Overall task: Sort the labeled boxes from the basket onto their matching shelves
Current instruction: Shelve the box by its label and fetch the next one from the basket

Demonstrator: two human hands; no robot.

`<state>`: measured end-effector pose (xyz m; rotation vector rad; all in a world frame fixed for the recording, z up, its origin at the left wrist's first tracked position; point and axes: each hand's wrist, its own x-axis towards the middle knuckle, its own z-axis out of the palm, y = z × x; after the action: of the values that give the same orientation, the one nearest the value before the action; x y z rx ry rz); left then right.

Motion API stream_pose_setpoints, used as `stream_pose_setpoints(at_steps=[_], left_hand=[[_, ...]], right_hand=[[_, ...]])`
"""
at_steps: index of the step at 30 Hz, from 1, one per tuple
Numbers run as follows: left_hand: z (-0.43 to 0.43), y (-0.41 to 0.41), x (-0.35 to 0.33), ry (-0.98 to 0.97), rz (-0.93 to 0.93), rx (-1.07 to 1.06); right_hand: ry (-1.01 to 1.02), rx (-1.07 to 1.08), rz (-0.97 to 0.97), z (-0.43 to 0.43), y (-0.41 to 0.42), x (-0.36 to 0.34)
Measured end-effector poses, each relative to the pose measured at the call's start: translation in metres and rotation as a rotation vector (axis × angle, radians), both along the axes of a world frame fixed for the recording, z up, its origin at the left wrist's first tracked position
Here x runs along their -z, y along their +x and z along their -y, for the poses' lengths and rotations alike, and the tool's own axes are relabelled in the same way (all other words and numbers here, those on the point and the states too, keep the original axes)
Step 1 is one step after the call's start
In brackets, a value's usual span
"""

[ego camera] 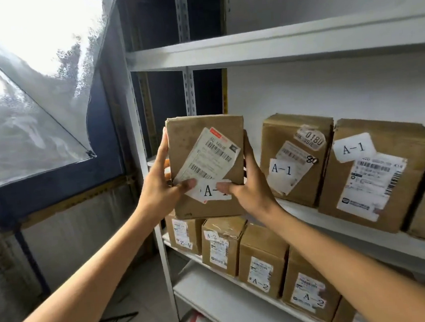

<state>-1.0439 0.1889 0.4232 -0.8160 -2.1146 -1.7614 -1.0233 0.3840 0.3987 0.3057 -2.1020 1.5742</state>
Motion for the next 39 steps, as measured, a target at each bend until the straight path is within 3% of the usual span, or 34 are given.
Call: stream_pose_setpoints(at_steps=[11,17,25,35,39], left_hand=[[-0.014,-0.131,0.0,-0.002,-0.043,0.206],[-0.03,-0.172,0.031,-0.019,-0.039,0.25],[-0.05,-0.21,0.039,-0.096,-0.043,0.275],[-0.067,-0.221,0.042,-0.156,-0.033,0.287],[-0.082,-0.215,0.04,-0.138,-0.014,0.318]], right_hand=[[0.032,0.288,-0.03,0.007,-0.083,-0.004],[0.178,0.374,0.087,0.004,-0.106,0.011],[0.205,0.502,0.154,-0.001,-0.119,0.018],[0.626,0.776,-0.074,0.023,-0.089,0.026],[0.772,0.783,-0.046,0.017,-0.077,0.027]])
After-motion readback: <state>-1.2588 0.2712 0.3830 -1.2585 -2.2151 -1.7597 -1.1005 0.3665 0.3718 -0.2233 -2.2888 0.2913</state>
